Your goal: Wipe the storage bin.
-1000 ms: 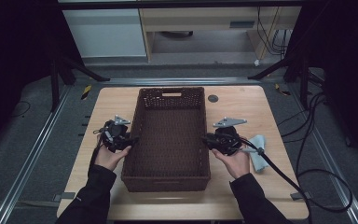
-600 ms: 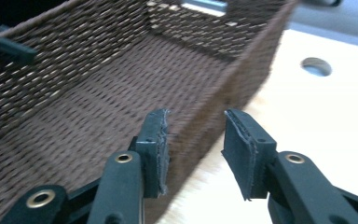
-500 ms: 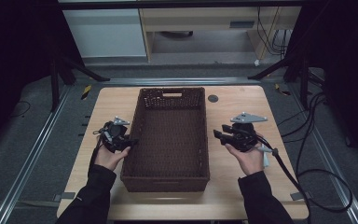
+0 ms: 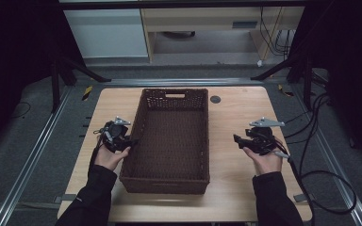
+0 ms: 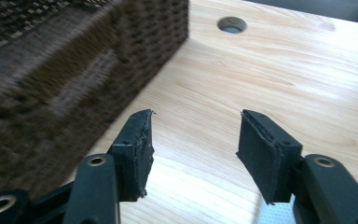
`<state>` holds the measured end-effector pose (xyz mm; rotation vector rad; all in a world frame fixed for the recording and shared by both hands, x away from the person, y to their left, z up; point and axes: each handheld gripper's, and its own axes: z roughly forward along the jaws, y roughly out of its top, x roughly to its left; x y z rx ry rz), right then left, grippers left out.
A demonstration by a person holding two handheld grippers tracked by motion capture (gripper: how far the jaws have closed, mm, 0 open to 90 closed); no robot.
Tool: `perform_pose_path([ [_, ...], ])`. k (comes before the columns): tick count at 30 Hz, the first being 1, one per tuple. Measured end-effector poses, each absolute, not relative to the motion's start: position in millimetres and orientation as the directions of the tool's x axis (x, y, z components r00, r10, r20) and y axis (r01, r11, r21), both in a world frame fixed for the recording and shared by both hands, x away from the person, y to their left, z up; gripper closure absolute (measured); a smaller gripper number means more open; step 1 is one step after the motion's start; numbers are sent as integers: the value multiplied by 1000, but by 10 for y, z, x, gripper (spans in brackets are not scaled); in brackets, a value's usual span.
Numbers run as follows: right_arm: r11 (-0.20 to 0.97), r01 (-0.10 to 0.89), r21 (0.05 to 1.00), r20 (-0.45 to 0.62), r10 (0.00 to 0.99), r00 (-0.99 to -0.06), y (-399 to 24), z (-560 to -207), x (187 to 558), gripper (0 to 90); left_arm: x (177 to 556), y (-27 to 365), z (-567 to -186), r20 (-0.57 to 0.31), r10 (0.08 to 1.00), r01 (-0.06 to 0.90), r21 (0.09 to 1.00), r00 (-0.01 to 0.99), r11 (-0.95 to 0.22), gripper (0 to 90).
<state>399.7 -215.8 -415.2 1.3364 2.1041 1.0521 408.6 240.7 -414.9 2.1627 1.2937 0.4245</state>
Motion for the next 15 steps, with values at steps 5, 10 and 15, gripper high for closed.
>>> perform_pose_path([
  [5,247,581,776,21,910,-415,-2296,-4217,3971,423,4091,2461,-4132,-10,880,697,615,475,-369,717],
  [10,210,609,765,41,927,-372,-2472,-4275,3938,404,4094,2510,-4133,-18,879,698,616,476,-365,723],
  [15,175,627,759,49,945,-323,-2644,-4326,3879,388,4093,2512,-4135,-15,879,696,617,476,-367,725],
])
